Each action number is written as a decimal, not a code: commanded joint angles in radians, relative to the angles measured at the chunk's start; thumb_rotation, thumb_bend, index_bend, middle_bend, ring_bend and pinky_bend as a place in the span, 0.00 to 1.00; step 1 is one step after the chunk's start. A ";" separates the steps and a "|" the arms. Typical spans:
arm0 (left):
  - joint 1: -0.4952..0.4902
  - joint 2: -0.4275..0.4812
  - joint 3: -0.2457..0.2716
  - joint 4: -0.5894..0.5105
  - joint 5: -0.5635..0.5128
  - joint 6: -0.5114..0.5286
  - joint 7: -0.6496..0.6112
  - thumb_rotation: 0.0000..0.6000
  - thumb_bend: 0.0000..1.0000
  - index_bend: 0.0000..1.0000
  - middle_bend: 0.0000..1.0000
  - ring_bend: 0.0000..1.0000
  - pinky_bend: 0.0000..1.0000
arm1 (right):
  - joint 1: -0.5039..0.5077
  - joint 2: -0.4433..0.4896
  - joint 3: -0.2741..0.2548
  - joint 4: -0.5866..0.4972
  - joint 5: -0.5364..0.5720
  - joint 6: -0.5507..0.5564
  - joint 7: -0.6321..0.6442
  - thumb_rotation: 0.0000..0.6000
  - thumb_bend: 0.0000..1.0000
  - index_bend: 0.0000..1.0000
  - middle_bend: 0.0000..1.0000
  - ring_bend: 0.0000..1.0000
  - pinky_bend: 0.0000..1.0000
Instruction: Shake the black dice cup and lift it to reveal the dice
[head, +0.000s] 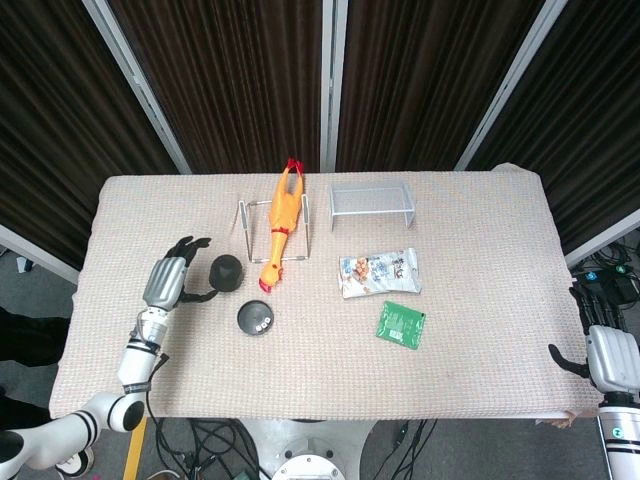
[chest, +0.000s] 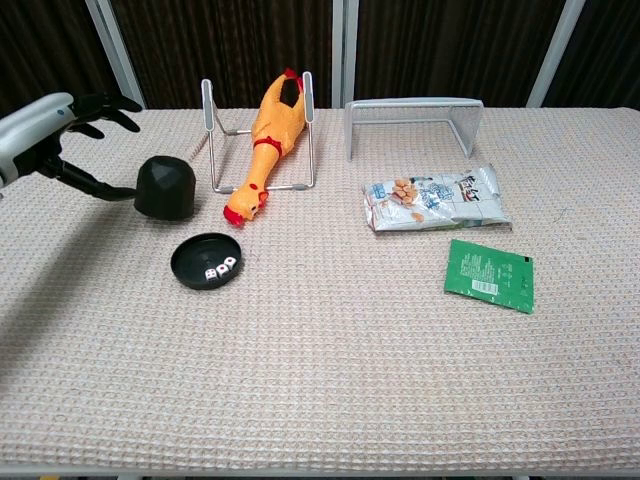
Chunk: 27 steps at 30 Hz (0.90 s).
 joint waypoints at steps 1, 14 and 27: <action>0.017 0.039 -0.016 -0.040 0.003 0.044 0.008 1.00 0.11 0.14 0.19 0.08 0.17 | 0.000 -0.001 0.000 0.002 -0.003 0.002 0.003 1.00 0.17 0.00 0.00 0.00 0.00; 0.181 0.327 -0.010 -0.338 -0.062 0.224 0.329 1.00 0.14 0.18 0.19 0.08 0.19 | -0.012 -0.006 -0.008 0.014 -0.050 0.050 0.038 1.00 0.17 0.00 0.00 0.00 0.00; 0.345 0.455 0.166 -0.519 -0.041 0.302 0.553 1.00 0.09 0.18 0.19 0.07 0.19 | -0.015 -0.008 -0.023 0.000 -0.087 0.073 0.029 1.00 0.16 0.00 0.00 0.00 0.00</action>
